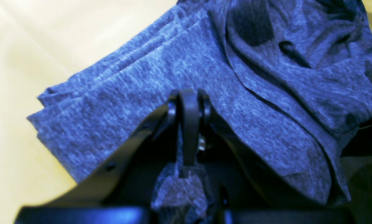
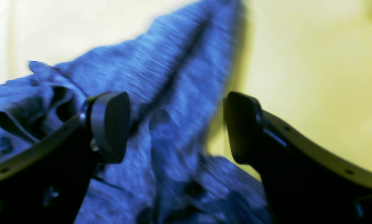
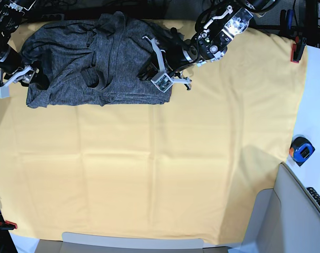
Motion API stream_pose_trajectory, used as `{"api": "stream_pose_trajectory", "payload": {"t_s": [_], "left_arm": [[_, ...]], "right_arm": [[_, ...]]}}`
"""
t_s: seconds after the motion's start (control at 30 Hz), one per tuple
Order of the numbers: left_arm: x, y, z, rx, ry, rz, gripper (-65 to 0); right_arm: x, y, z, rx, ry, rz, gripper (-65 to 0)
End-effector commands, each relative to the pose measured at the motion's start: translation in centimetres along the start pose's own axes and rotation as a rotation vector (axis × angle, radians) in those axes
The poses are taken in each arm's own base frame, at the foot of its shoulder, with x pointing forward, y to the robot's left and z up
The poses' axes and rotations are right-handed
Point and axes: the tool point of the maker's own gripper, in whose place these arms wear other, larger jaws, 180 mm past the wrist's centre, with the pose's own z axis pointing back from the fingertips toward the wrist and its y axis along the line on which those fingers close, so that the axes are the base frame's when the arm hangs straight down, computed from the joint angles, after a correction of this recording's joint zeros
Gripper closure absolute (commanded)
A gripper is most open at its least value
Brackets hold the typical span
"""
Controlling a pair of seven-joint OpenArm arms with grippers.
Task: Fold the T-shirt properly
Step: 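Press the grey shirt bundle flat with the left gripper while right gripper holds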
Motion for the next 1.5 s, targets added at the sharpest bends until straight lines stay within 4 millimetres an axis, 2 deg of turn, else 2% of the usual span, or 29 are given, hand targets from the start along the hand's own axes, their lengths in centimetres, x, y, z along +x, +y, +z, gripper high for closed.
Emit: {"api": "stream_pose_trajectory", "payload": {"t_s": [0.0,0.17,0.43,0.63,0.7,0.9,1.27,1.37,1.47], "left_arm": [[1.4,-0.1,0.1,-0.006,-0.048,-0.008,0.0],[1.4,0.0,0.2,-0.005,-0.047,-0.009,0.0],[1.5,0.1,0.2,-0.003,-0.048,-0.010,0.0],[1.5,0.1,0.1,-0.003,-0.048,-0.011,0.0],[1.0,0.1,0.1,-0.003,-0.017,-0.011,0.0],[0.7,0.1,0.0,-0.002,0.005,-0.010,0.0],[0.6,0.2,0.0,-0.001,0.011,-0.009,0.0],[0.6,0.2,0.0,-0.001,0.013,-0.009,0.0],[0.6,0.2,0.0,-0.001,0.013,-0.009,0.0]], "right_arm": [[1.6,0.3,0.5,0.016,-0.040,0.025,-46.5],[1.7,1.2,0.3,0.088,-0.077,-0.027,-46.5],[-3.1,-1.0,0.0,0.067,0.016,-0.159,-46.5],[-4.6,-2.2,0.8,0.005,0.076,-0.133,-46.5],[-4.8,-2.4,0.8,-0.008,0.089,-0.127,-46.5],[-5.0,-2.4,0.7,-0.008,0.097,-0.124,-46.5],[-8.0,-2.9,1.5,-0.068,0.271,-0.113,-46.5],[-8.0,-3.0,1.9,-0.106,0.292,-0.077,-46.4],[-8.6,-2.2,1.2,-0.107,0.340,-0.029,-45.1]]}}
